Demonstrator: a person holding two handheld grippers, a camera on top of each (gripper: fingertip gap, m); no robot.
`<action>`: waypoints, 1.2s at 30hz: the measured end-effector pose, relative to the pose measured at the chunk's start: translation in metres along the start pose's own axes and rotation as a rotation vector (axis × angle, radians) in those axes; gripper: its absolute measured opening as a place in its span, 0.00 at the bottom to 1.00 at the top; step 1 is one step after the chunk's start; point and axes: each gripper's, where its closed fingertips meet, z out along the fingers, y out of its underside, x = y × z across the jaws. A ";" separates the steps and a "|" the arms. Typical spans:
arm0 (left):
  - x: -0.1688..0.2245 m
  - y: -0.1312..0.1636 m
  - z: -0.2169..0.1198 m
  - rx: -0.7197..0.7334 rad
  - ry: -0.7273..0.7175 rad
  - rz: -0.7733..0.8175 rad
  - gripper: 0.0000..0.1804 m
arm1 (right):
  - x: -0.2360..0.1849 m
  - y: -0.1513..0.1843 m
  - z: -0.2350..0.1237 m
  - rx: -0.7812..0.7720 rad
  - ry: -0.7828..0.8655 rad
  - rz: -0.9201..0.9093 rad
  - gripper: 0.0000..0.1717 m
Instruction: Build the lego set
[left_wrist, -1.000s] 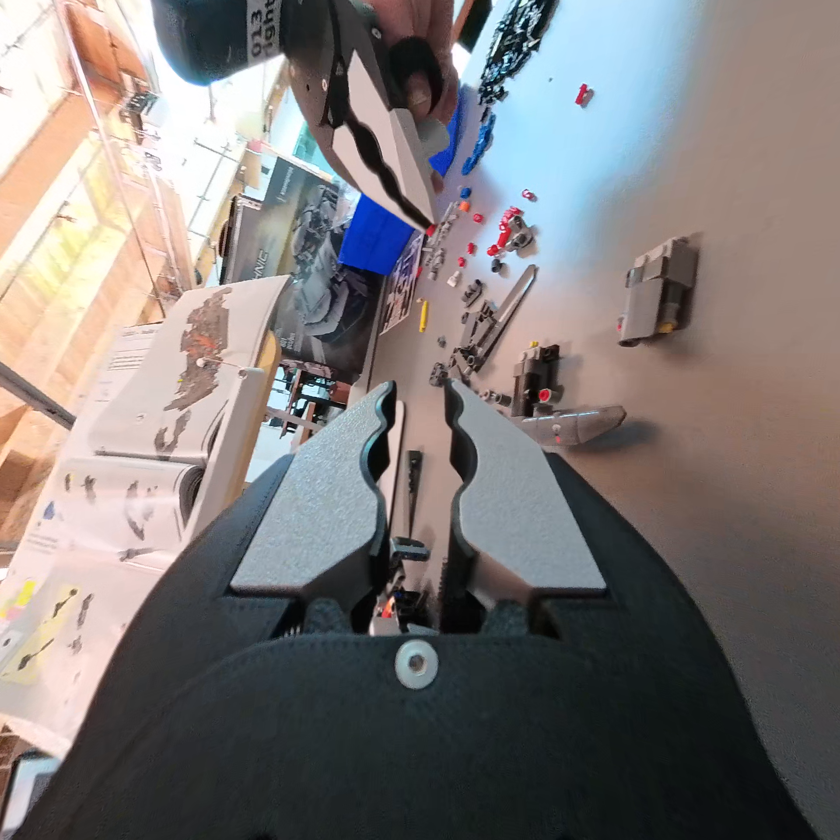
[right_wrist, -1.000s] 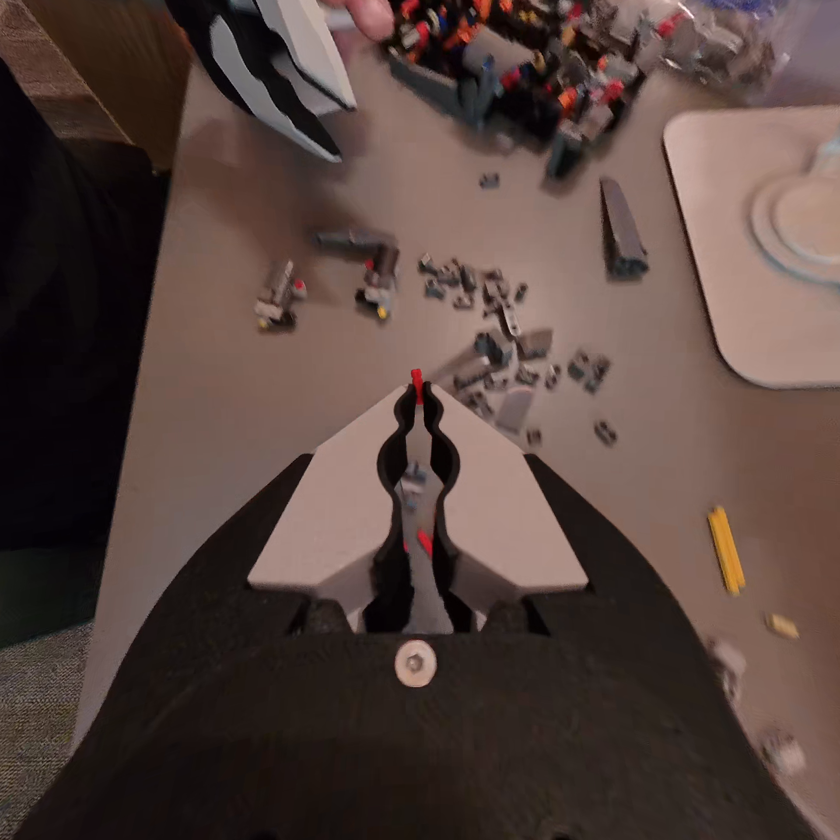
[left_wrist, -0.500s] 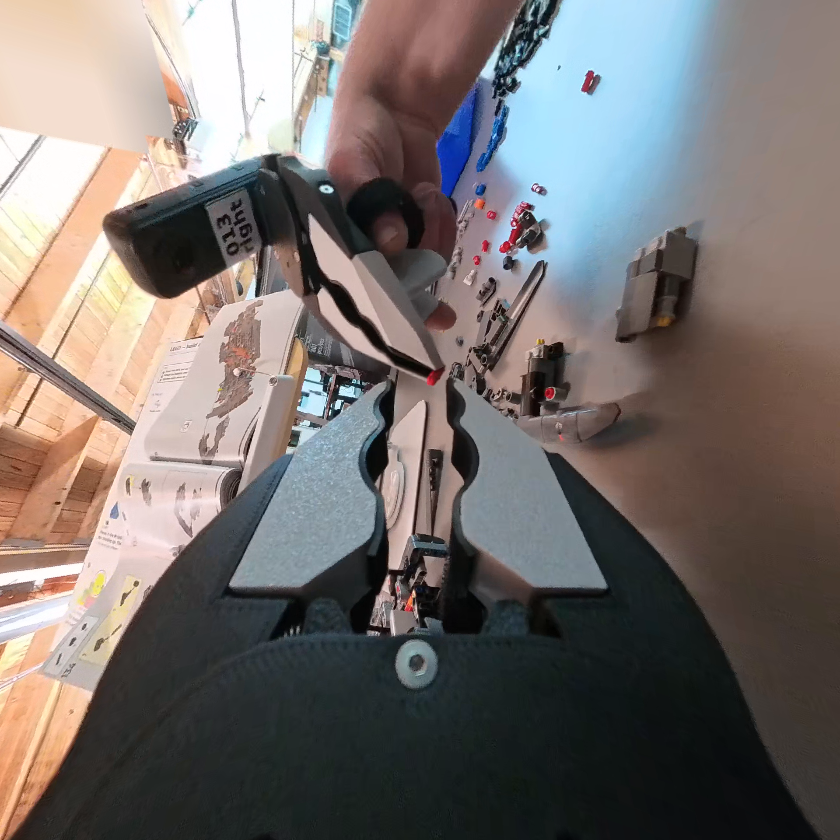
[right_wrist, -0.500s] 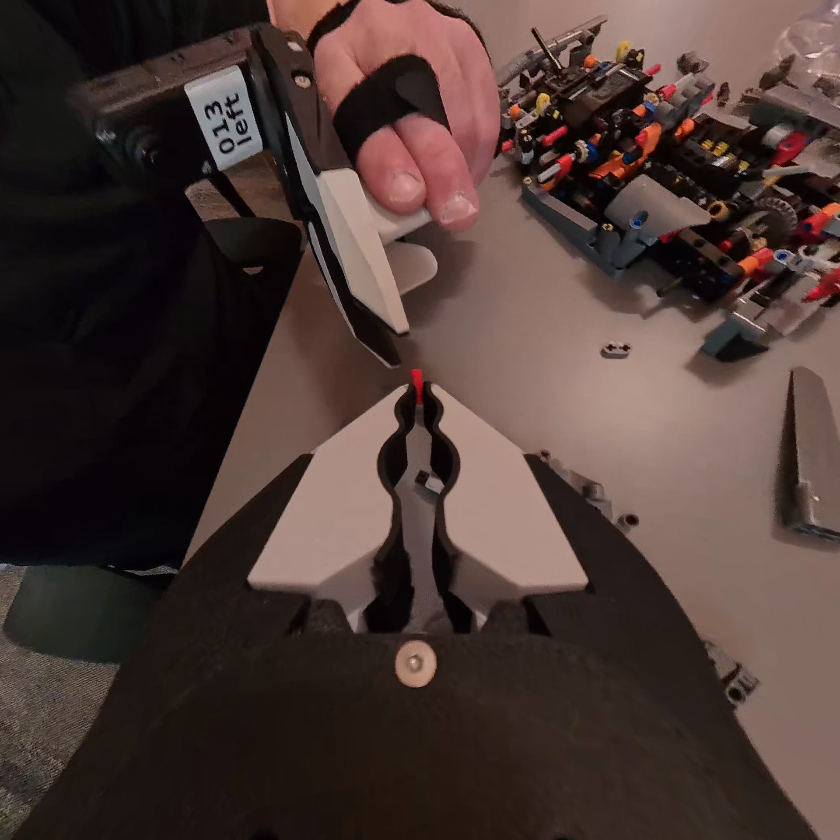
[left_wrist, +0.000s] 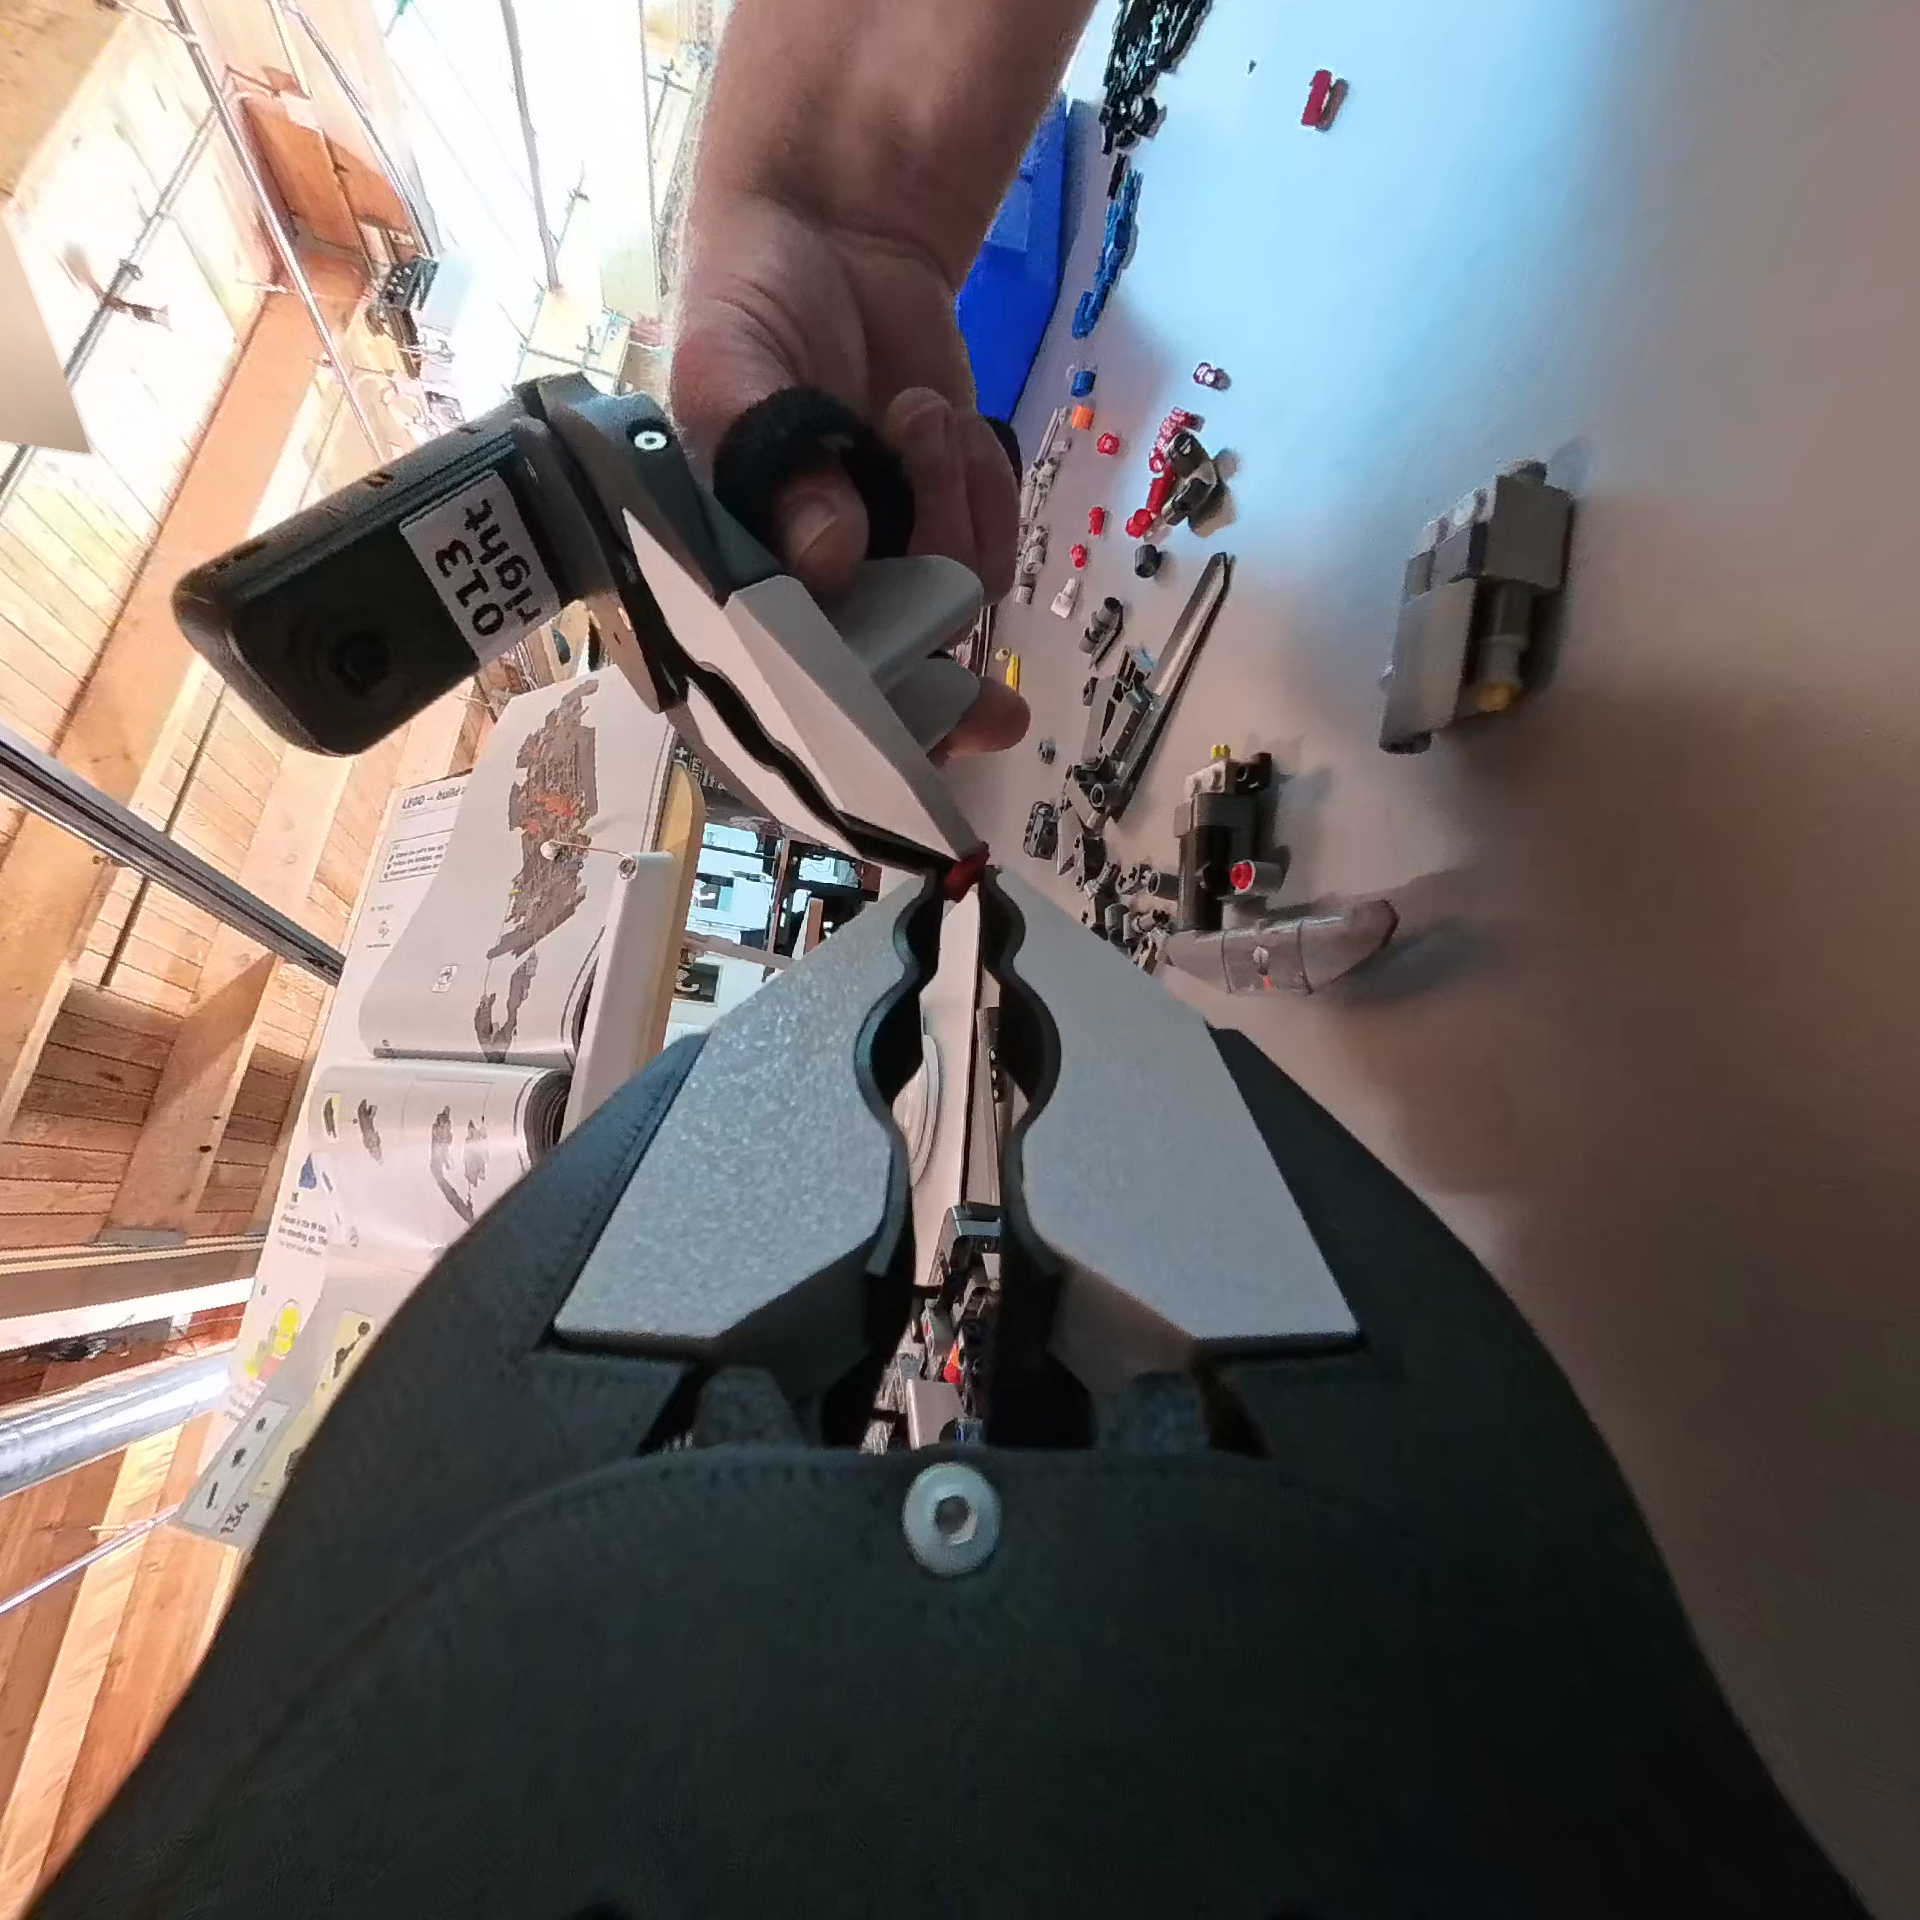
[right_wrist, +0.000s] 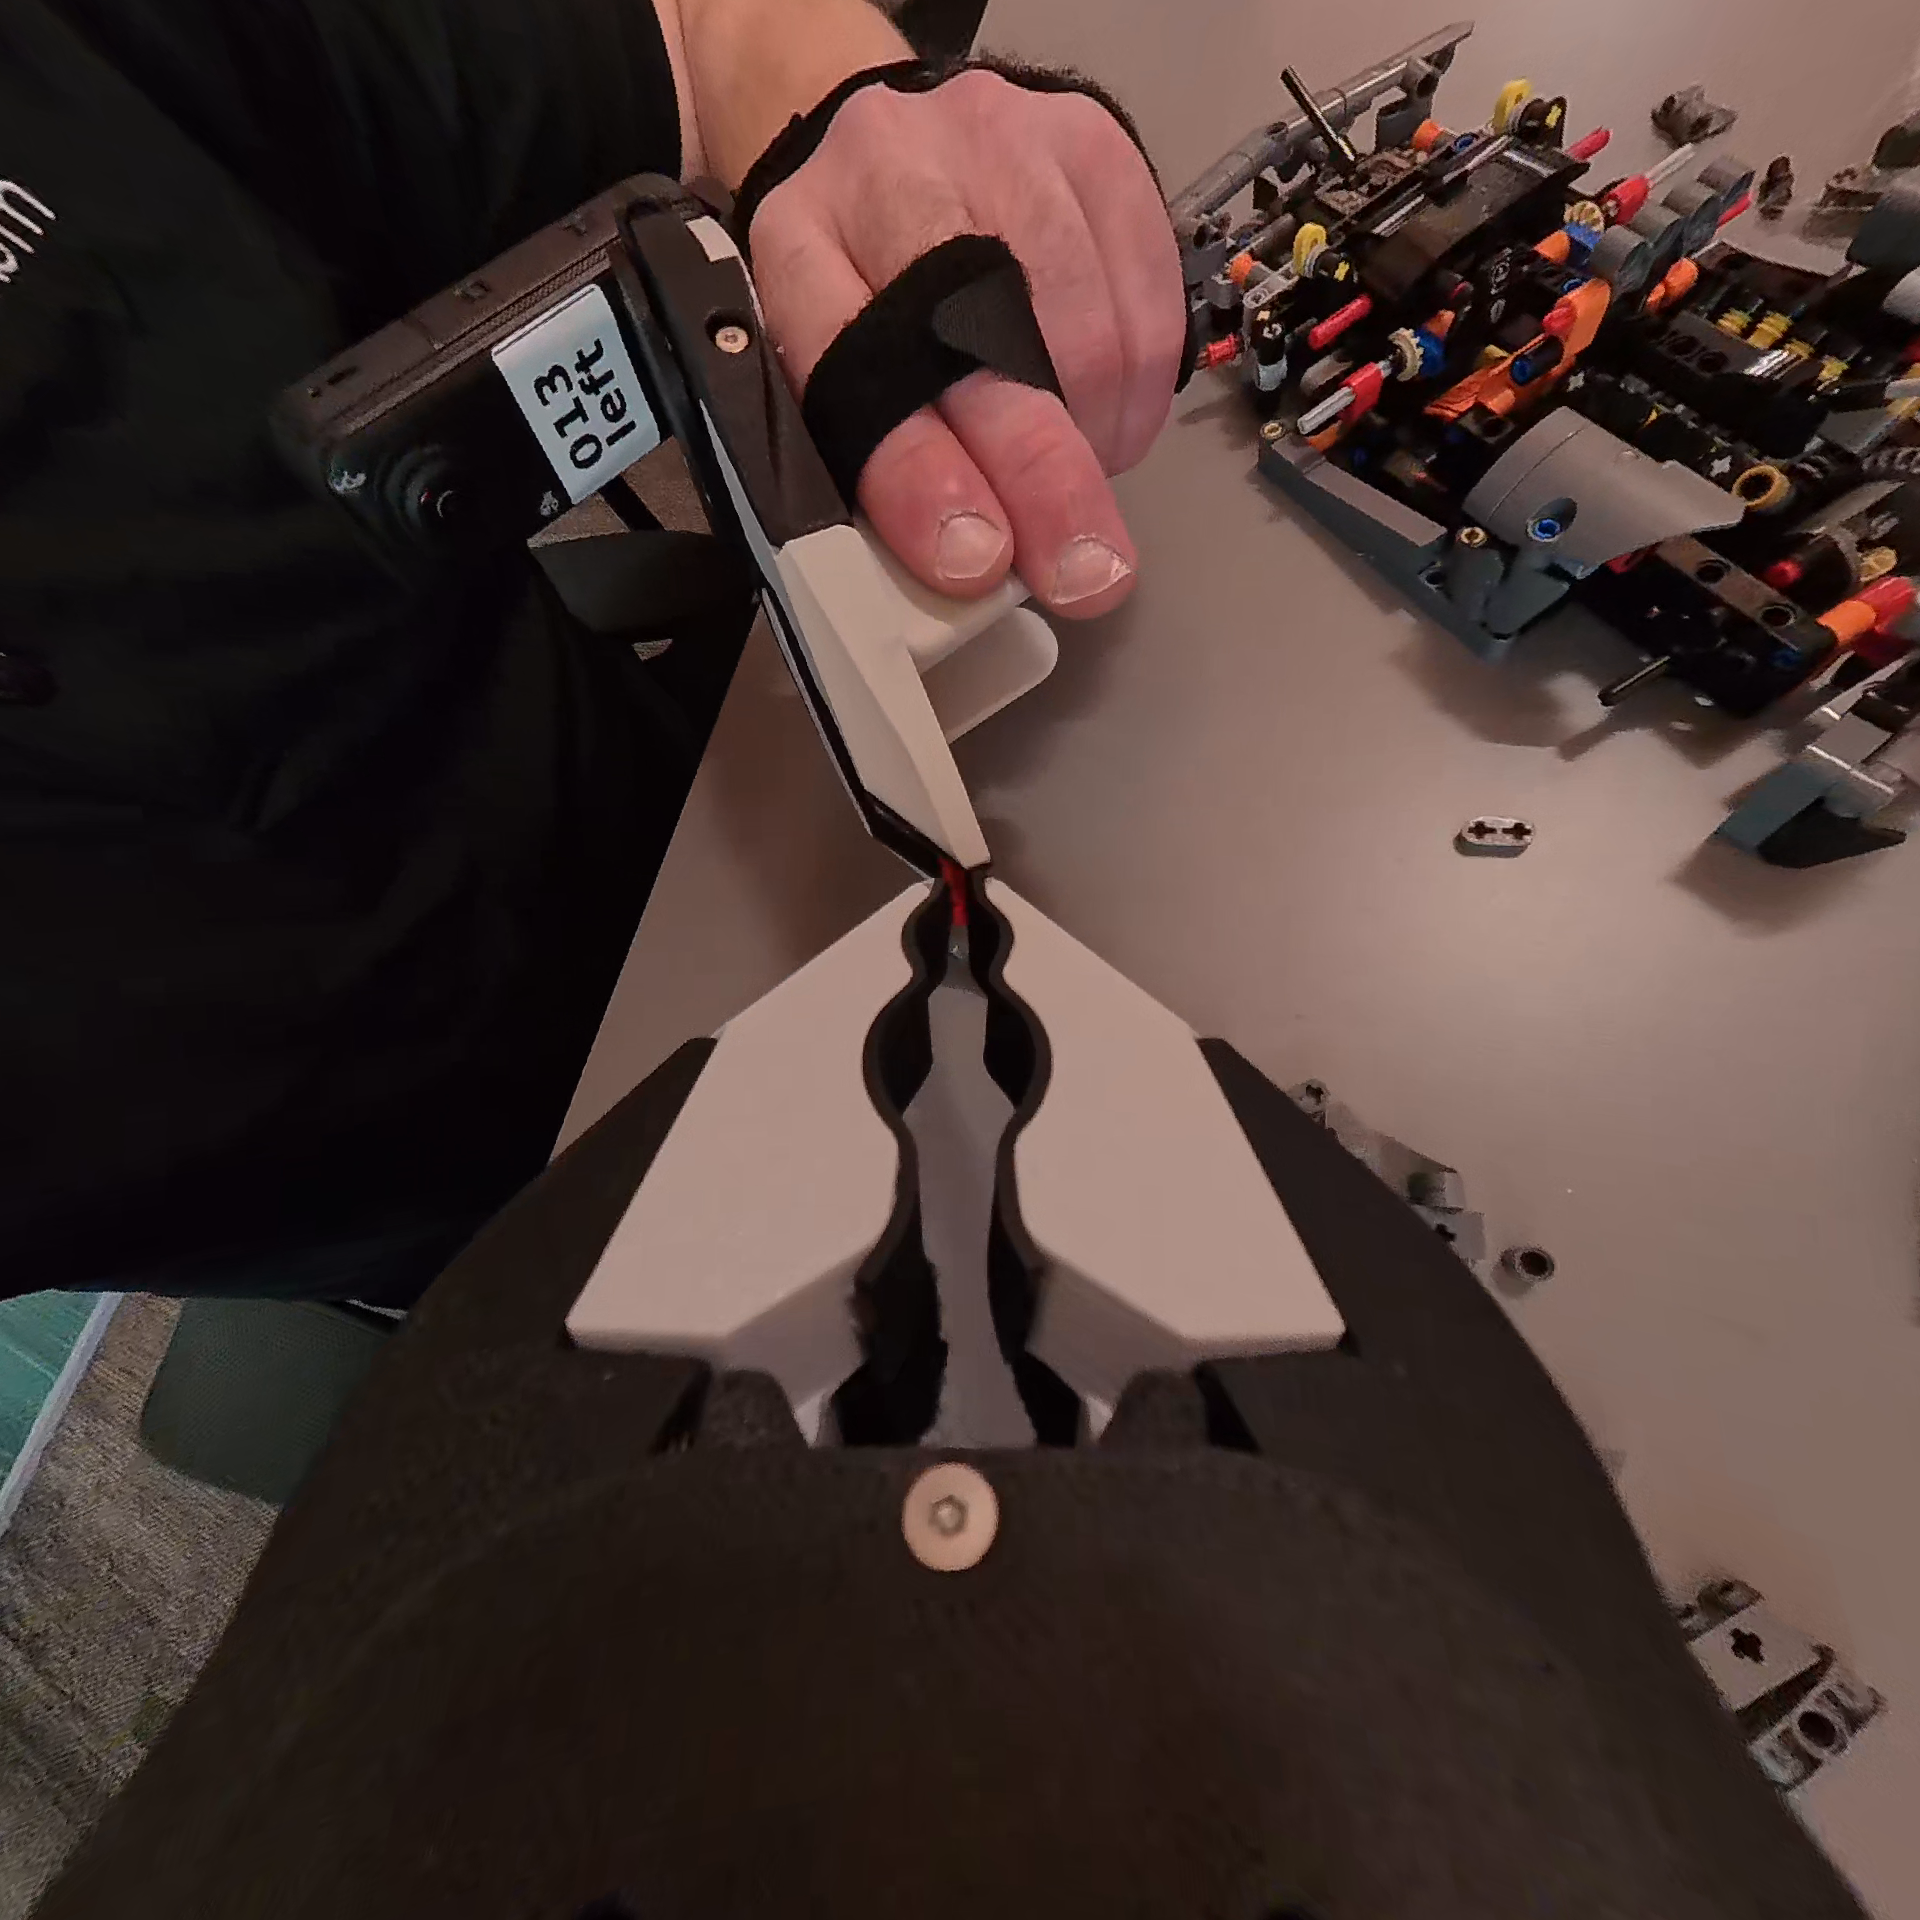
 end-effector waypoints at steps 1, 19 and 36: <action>0.001 0.000 0.001 -0.004 0.001 0.008 0.02 | 0.001 0.001 0.000 -0.001 0.004 0.005 0.00; -0.003 0.001 0.004 0.008 -0.008 -0.023 0.05 | 0.008 0.003 -0.003 -0.005 0.014 0.037 0.00; -0.036 -0.002 -0.008 0.115 0.006 -0.423 0.01 | 0.000 -0.035 -0.025 0.218 0.327 -0.256 0.09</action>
